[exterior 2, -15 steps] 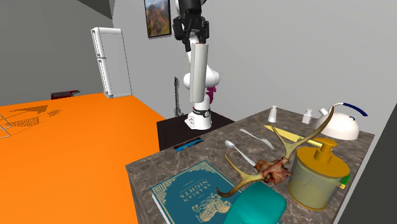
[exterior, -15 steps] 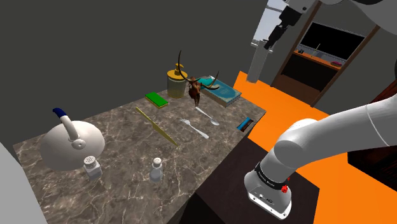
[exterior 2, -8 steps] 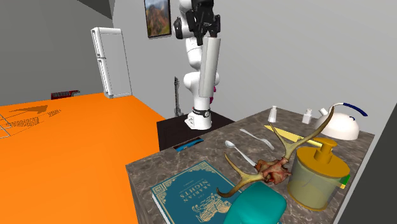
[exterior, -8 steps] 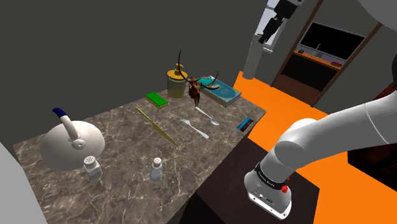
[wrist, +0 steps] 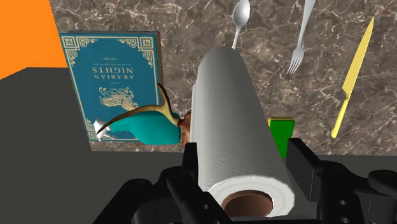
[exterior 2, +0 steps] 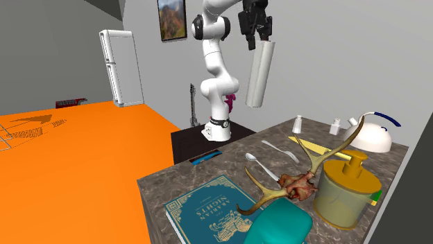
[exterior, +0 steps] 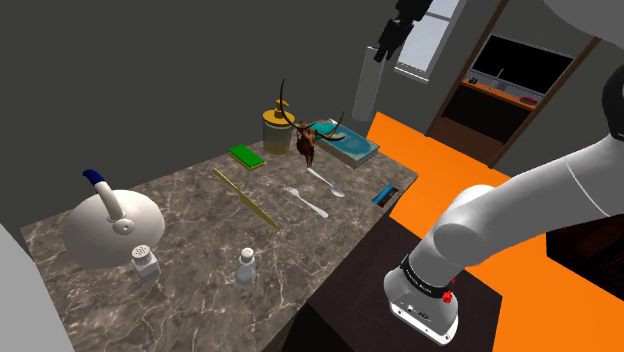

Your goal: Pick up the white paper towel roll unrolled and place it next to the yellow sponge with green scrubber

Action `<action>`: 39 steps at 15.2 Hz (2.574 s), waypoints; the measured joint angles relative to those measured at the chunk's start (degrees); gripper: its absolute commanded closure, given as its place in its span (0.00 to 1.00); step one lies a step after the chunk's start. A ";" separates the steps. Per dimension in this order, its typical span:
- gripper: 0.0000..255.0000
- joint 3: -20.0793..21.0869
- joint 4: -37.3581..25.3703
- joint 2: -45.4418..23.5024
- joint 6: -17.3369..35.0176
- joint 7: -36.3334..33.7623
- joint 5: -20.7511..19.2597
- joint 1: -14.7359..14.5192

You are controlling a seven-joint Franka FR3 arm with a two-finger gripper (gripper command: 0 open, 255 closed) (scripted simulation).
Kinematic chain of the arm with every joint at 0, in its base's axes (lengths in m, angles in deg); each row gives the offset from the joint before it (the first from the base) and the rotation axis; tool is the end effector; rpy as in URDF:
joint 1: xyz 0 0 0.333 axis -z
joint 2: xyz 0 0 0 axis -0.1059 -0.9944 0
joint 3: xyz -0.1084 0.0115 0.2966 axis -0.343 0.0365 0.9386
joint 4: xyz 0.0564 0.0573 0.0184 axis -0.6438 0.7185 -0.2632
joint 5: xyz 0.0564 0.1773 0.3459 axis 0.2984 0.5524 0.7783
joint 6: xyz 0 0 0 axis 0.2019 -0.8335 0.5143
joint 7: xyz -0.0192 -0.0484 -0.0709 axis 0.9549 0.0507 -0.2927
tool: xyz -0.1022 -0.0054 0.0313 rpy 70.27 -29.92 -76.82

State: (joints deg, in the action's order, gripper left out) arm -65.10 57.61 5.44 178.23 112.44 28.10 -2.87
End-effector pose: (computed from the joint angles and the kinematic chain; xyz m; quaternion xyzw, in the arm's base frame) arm 0.3863 -0.1667 0.6956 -0.9936 -0.0496 -0.1010 0.0040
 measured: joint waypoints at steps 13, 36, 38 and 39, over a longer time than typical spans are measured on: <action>1.00 10.37 -11.79 -13.25 1.43 -15.15 2.61 -5.52; 1.00 12.82 1.72 -14.96 16.72 -19.16 2.43 -7.11; 1.00 12.89 3.23 -14.84 18.12 -19.27 2.42 -7.15; 1.00 12.81 3.85 -14.93 18.82 -19.13 2.44 -7.11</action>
State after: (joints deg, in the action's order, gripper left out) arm -52.29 61.46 -9.49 197.06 93.31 30.54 -9.98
